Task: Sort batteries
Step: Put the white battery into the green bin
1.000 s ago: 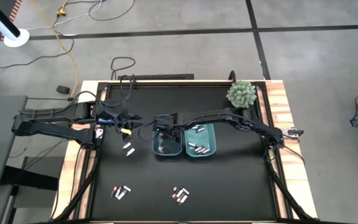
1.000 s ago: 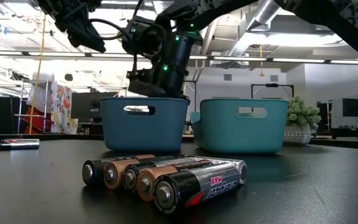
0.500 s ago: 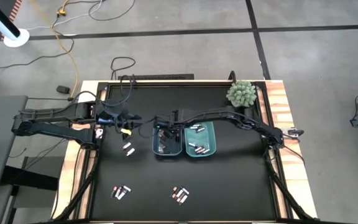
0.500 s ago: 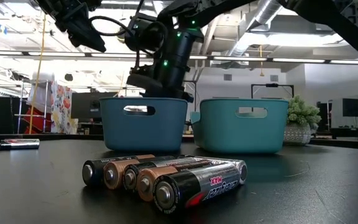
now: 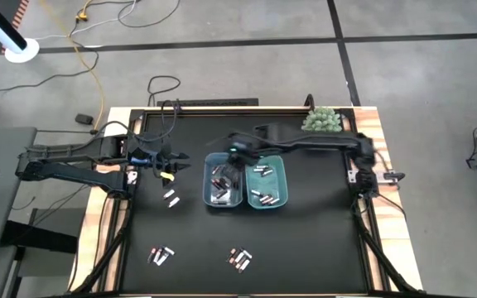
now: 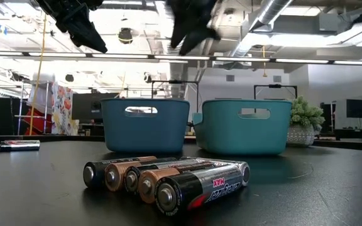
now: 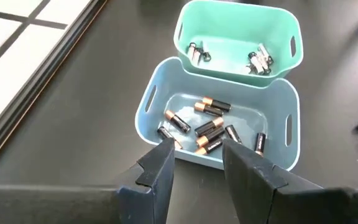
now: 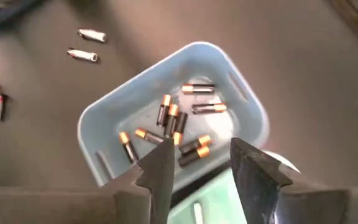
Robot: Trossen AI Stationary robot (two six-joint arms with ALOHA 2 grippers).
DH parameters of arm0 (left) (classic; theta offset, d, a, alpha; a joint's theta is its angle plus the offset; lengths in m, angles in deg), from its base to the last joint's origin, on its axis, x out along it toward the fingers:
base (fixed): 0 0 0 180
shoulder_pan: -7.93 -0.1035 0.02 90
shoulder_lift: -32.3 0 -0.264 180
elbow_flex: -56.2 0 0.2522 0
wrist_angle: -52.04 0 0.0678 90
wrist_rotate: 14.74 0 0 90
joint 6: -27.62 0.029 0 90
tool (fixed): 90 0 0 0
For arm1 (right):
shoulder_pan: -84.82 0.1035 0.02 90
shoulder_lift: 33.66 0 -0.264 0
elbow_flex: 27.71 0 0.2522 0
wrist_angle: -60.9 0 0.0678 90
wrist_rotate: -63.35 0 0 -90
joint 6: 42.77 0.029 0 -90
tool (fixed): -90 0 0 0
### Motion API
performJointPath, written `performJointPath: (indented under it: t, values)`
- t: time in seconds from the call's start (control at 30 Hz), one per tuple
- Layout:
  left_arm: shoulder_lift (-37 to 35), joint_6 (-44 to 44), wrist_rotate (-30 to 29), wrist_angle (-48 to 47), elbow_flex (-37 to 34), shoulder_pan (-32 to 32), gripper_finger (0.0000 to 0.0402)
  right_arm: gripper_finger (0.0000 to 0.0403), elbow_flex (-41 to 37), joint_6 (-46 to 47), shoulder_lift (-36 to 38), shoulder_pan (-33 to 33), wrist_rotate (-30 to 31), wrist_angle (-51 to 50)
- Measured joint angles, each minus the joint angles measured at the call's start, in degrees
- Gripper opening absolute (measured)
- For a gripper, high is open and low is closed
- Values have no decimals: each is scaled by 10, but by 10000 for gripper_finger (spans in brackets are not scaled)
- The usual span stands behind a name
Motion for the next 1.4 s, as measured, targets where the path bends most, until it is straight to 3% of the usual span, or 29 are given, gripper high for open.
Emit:
performJointPath:
  t: [0.17, 0.27, 0.43, 0.53, 0.77, 1.07, 1.27, 1.4]
  values:
    - [0, -3, 0, 0, 0, 0, 130, 145, -47, 49, 82, 55, 116, -71]
    - [0, -3, 0, 0, 0, 0, 130, 135, -95, 111, 134, 85, 155, -106]
    - [0, -5, 0, 6, 0, 0, 130, 130, -221, 221, 222, 136, 173, -121]
    - [0, -60, 0, 5, 0, 0, 130, 130, -316, 282, 277, 165, 179, -112]
    - [0, -93, -4, 20, 0, -2, 130, 129, -532, 378, 393, 226, 179, 2]
    - [2, -131, -11, 46, 0, 11, 127, 129, -703, 363, 489, 289, 178, 160]
    - [10, -139, -54, 33, 23, 66, 112, 129, -774, 227, 570, 307, 163, 269]
    - [37, -169, -89, -6, 61, 118, 101, 129, -801, 165, 612, 307, 143, 274]
